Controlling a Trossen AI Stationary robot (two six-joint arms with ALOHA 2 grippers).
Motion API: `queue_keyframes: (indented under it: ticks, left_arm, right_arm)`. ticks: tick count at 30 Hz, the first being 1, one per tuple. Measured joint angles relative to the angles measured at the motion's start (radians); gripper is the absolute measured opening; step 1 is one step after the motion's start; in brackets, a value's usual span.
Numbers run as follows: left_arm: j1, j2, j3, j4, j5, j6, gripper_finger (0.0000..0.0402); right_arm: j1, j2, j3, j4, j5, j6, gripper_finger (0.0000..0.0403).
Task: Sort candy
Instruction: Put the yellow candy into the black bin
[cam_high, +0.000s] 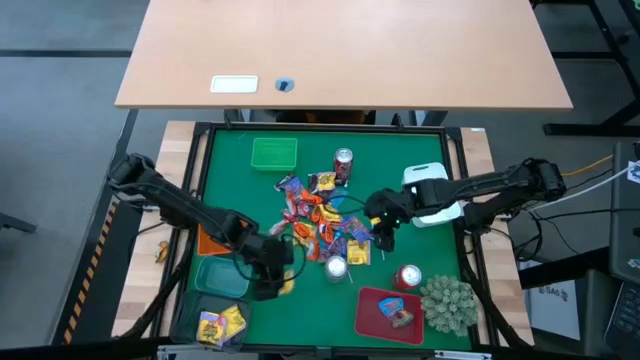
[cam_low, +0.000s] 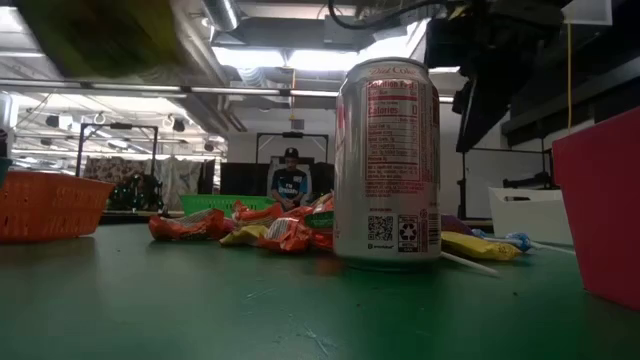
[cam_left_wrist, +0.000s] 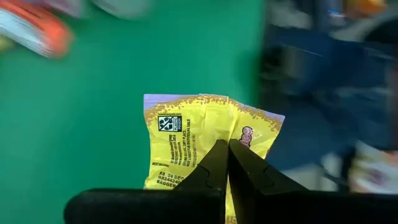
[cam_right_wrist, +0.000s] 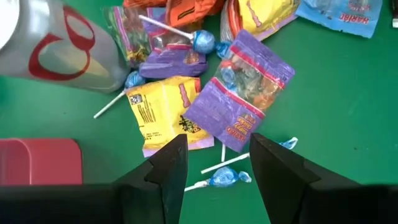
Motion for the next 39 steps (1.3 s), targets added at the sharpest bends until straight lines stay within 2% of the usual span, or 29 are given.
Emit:
queue_keyframes:
  ticks: [3, 5, 11, 18, 24, 35, 39]
  left_arm:
    - [-0.056, -0.033, 0.0, -0.009, 0.069, -0.099, 0.0]
    - [-0.102, -0.049, 0.0, -0.019, 0.08, -0.164, 0.0]
    - [-0.248, -0.045, 0.0, -0.041, 0.076, -0.417, 0.0]
    - [-0.38, -0.042, 0.0, -0.155, 0.031, -0.678, 0.0]
    - [-0.445, -0.042, 0.0, -0.195, -0.045, -0.812, 0.0]
    - [-0.499, -0.042, 0.0, -0.232, -0.052, -0.969, 0.0001]
    - [-0.5, -0.041, 0.0, -0.236, -0.055, -0.98, 0.0026]
  right_arm:
    - [0.02, 0.0, 0.0, -0.003, 0.009, 0.0, 0.0172]
    - [0.024, 0.0, 0.0, -0.004, 0.009, 0.0, 0.0172]
    - [0.027, 0.0, 0.0, -0.004, 0.012, -0.004, 0.0172]
    - [0.027, 0.0, 0.0, -0.004, 0.012, -0.004, 0.0172]
    - [0.027, 0.0, 0.0, -0.004, 0.01, -0.004, 0.0172]
    - [0.027, 0.008, 0.0, 0.016, 0.01, -0.006, 0.0172]
    - [0.027, 0.031, 0.0, 0.044, 0.01, -0.043, 0.0172]
